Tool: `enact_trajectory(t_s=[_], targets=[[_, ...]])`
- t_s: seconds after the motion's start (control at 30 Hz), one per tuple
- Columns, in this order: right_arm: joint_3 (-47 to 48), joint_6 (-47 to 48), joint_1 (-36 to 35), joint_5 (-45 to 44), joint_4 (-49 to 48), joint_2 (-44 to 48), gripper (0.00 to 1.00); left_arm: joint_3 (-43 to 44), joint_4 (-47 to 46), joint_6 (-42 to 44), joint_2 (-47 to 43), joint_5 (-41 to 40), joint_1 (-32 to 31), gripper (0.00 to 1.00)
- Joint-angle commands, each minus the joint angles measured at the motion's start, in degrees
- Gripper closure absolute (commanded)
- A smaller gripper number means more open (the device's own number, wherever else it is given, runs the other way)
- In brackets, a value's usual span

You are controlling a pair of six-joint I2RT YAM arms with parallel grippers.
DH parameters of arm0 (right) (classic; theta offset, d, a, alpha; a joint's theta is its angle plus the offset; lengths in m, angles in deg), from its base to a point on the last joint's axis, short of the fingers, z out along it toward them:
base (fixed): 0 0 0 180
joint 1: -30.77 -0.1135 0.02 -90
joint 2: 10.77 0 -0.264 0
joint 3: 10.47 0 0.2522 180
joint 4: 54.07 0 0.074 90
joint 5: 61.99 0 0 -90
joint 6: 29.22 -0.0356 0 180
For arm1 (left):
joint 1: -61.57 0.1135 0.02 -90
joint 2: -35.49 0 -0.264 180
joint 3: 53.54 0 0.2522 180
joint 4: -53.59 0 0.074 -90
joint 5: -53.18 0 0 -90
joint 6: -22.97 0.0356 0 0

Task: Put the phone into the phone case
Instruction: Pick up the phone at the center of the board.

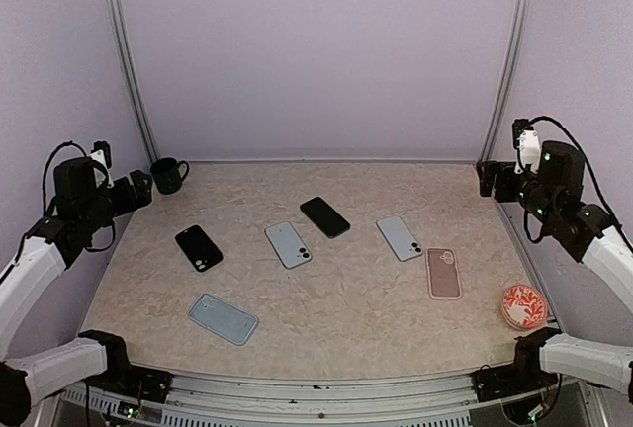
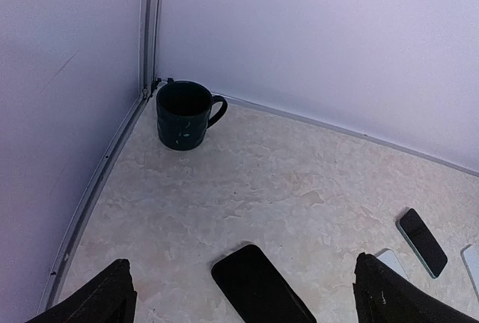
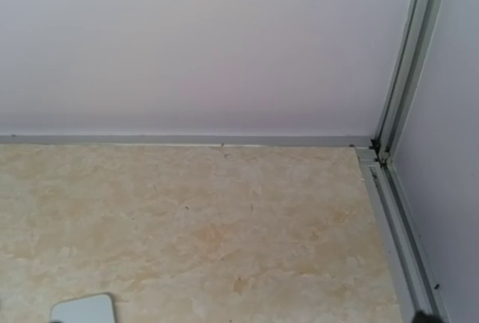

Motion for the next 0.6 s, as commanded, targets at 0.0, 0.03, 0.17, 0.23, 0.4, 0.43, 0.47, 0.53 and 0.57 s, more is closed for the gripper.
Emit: enact_trajectory(t_s=[0.0,0.03,0.17,0.23,0.4,0.43,0.47,0.53,0.57], targets=[[3.97,-2.36,0.82,2.00,1.82,-0.56,0.01,2.85,-0.68,-1.77,-0.15,0.54,0.61,0.01],[4.14,-3.51,0.84,3.22,2.00,-0.60,0.00,2.29,-1.23,-2.51,-0.22,0.77,0.67,0.01],[2.79,-5.47,0.94,6.36,0.37,2.31,0.01,0.79,-1.74,-9.08,-0.63,2.12,1.69,0.01],[1.43,-4.79,1.01,3.91,-0.69,5.17,0.01,0.79,-1.71,-10.02,-0.61,3.77,3.55,0.01],[-2.82,-2.73,0.96,2.11,-2.48,11.02,0.00,0.49,-1.41,-11.60,-0.83,5.06,4.21,0.01],[-4.07,-2.83,0.96,3.14,-3.60,12.38,0.01,0.44,-1.43,-11.86,-0.91,5.54,4.22,0.01],[-4.89,-3.50,0.96,4.01,-4.35,13.01,0.01,0.30,-1.55,-12.16,-1.09,5.96,4.22,0.01],[-4.98,-5.03,0.96,5.41,-3.34,11.81,0.00,-0.15,-1.46,-12.80,-1.43,6.14,4.22,0.01],[-4.51,-5.70,0.96,6.20,-2.11,10.31,0.01,-0.33,-1.10,-13.18,-1.52,6.29,4.22,0.01]])
